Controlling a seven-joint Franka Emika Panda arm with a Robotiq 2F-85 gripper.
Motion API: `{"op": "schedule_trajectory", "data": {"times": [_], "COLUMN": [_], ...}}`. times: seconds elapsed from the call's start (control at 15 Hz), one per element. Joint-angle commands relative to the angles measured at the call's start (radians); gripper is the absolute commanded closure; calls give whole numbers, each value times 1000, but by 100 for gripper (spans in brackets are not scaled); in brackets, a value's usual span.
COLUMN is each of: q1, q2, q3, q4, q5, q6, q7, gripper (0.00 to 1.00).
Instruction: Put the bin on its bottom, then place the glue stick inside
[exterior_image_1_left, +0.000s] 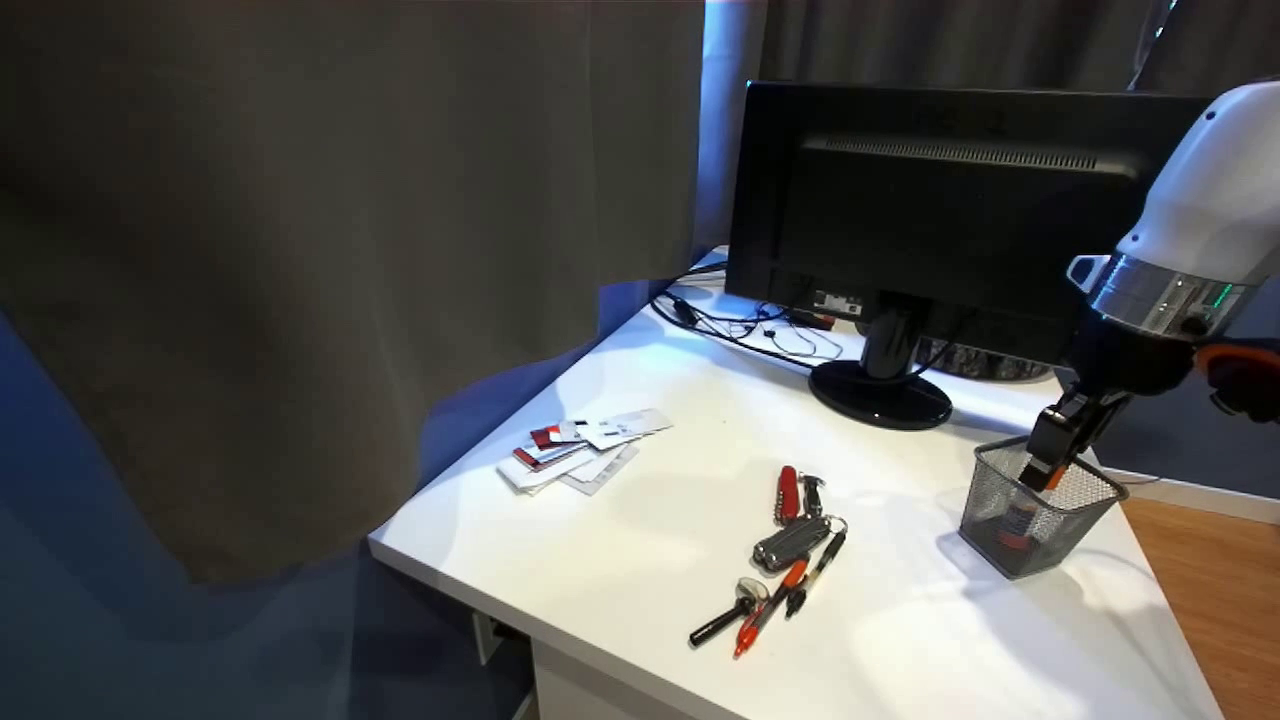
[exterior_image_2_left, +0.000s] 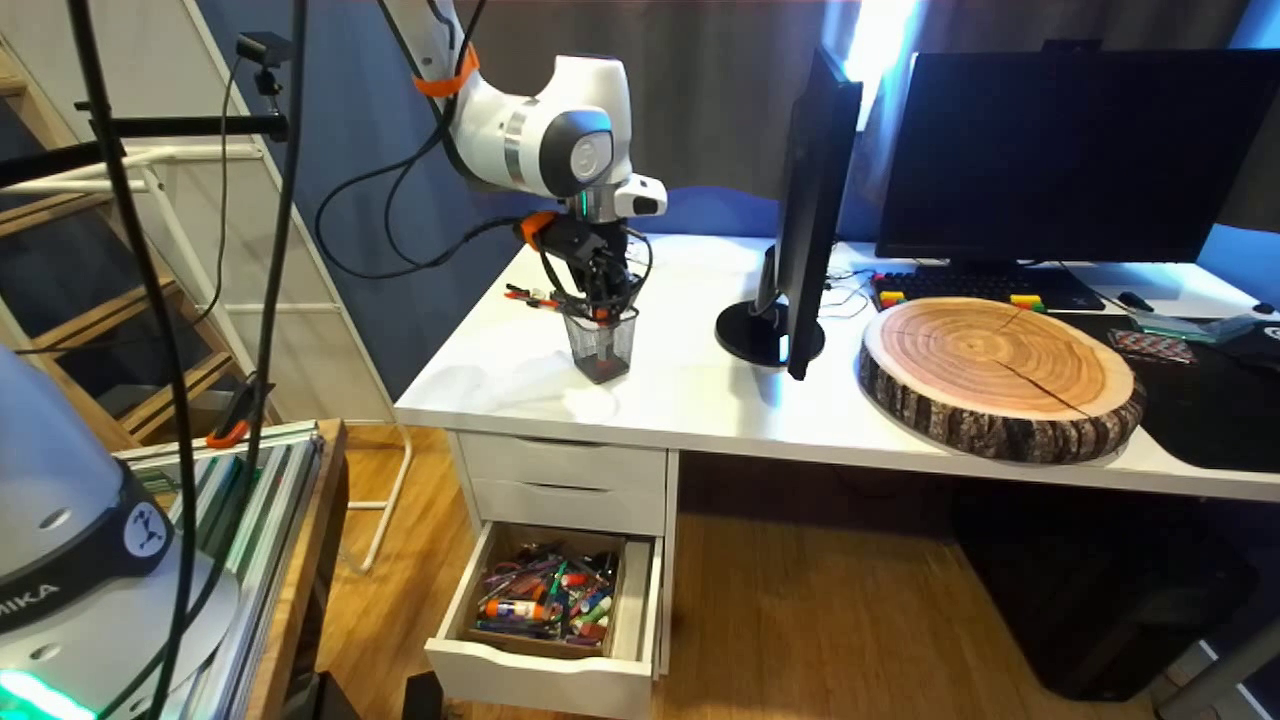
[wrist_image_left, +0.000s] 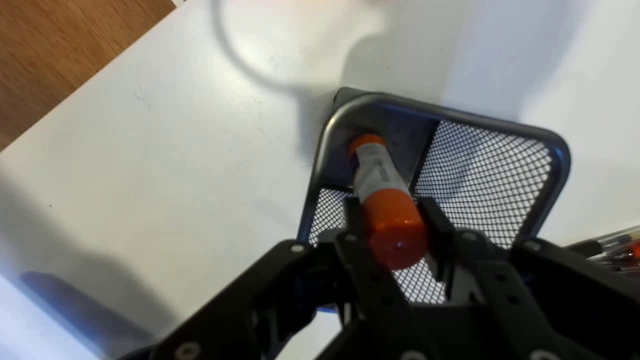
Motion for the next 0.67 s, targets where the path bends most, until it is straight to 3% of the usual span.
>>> {"op": "schedule_trajectory", "data": {"times": [0.0, 0.4, 0.6], "q1": [21, 31, 29], "q2": [9, -50, -91], "q3": [-18, -37, -39], "q4": [17, 4, -2], "q5": [-21, -36, -45], "q6": [9, 9, 6], "q7": [32, 65, 82], "gripper": [44, 2, 0]}}
